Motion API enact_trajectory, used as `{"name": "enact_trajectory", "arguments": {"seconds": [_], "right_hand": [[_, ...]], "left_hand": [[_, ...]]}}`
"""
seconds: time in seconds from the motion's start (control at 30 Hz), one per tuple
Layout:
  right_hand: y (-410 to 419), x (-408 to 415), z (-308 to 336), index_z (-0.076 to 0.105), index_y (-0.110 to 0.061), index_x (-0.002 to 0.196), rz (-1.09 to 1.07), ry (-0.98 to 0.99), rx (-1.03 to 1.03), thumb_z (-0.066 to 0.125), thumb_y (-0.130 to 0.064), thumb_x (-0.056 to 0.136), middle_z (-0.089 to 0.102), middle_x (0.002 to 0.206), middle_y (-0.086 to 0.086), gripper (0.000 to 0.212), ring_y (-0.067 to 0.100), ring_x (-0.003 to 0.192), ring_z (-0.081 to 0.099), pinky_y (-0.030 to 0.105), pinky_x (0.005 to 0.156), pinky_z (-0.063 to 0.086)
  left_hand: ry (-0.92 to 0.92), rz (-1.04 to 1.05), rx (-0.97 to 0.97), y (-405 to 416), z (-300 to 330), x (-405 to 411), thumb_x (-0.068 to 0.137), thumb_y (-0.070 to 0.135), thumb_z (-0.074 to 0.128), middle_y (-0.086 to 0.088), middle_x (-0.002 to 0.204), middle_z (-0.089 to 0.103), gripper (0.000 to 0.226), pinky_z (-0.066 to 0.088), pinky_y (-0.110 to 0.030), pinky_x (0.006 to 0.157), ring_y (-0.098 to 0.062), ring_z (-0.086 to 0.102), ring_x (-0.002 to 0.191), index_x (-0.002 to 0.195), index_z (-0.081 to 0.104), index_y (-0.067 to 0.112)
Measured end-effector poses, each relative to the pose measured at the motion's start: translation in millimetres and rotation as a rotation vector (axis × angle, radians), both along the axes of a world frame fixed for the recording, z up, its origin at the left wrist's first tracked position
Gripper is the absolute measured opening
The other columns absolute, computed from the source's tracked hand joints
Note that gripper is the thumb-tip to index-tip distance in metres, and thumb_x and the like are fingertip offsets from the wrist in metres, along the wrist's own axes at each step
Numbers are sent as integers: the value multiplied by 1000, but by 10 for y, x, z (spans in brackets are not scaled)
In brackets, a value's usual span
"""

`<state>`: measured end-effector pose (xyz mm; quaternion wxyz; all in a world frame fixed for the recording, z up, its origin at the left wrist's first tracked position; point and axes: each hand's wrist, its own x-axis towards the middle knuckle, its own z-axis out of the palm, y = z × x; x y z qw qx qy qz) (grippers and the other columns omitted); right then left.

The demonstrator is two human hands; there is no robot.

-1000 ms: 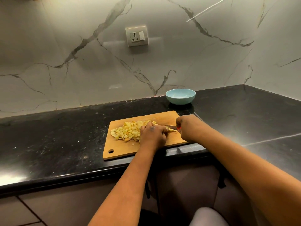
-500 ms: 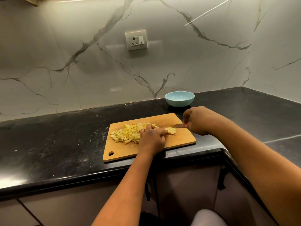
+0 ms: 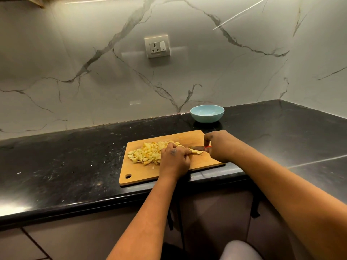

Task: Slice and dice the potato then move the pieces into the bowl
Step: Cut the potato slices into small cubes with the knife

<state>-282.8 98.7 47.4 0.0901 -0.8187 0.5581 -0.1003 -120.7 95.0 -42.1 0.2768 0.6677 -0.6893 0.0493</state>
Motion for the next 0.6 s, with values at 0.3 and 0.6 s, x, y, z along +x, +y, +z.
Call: {"name": "enact_trajectory", "arguments": {"seconds": [0.3,0.6], "right_hand": [[50,154,-147,59,-18,114,-14,44,10,63,-2,85,59,99,6,33,20,86,58,34,80,56],[58,101,48,61,-15,117,13,154,6,68,-4,83,60,109,7,37,21,95,59,36,90,54]], "left_hand": [[-74,25,23,1,27,-28,97,28,46,5,113,69,31,35,-40,92,-20,45,110,116,70,29],[-87,14,49,29,52,-33,98,29,43,7,119,67,32,34,-41,94,-20,43,113,116,70,28]]}}
